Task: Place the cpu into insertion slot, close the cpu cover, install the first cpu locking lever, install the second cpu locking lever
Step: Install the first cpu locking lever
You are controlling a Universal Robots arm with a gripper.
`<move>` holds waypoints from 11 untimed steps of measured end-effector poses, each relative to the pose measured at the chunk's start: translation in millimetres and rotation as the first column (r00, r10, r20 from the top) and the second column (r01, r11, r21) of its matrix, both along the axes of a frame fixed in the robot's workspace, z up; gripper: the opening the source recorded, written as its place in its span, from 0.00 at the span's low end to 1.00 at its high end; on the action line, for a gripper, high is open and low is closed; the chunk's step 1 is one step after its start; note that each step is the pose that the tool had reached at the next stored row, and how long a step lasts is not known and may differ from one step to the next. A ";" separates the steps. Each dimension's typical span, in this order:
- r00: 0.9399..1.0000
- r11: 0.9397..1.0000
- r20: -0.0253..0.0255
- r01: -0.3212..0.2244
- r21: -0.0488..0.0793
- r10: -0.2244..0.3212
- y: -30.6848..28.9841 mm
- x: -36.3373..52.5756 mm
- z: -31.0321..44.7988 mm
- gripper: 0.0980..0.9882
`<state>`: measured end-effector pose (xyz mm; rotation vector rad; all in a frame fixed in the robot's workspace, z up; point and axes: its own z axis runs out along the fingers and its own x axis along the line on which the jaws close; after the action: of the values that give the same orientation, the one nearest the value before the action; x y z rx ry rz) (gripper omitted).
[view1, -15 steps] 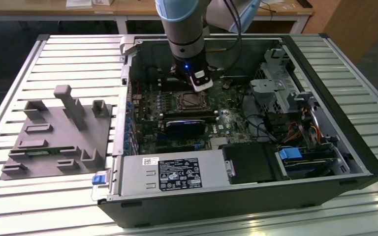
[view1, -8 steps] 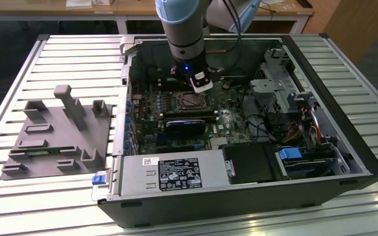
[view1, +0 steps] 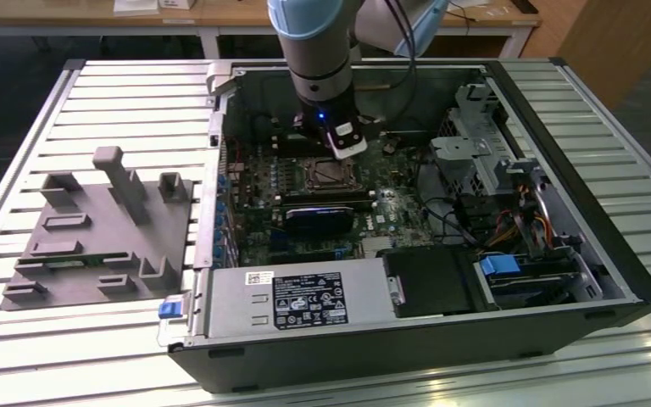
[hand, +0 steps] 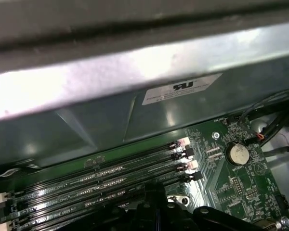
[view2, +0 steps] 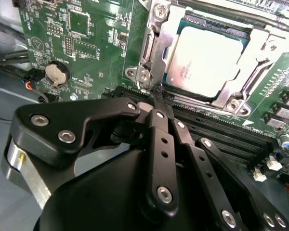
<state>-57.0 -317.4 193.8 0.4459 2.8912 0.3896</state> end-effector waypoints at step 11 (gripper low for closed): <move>1.000 0.998 0.000 0.007 -0.061 -0.007 0.0 0.0 13.0 0.01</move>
<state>-57.0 -317.5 206.7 0.4457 2.8916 0.2990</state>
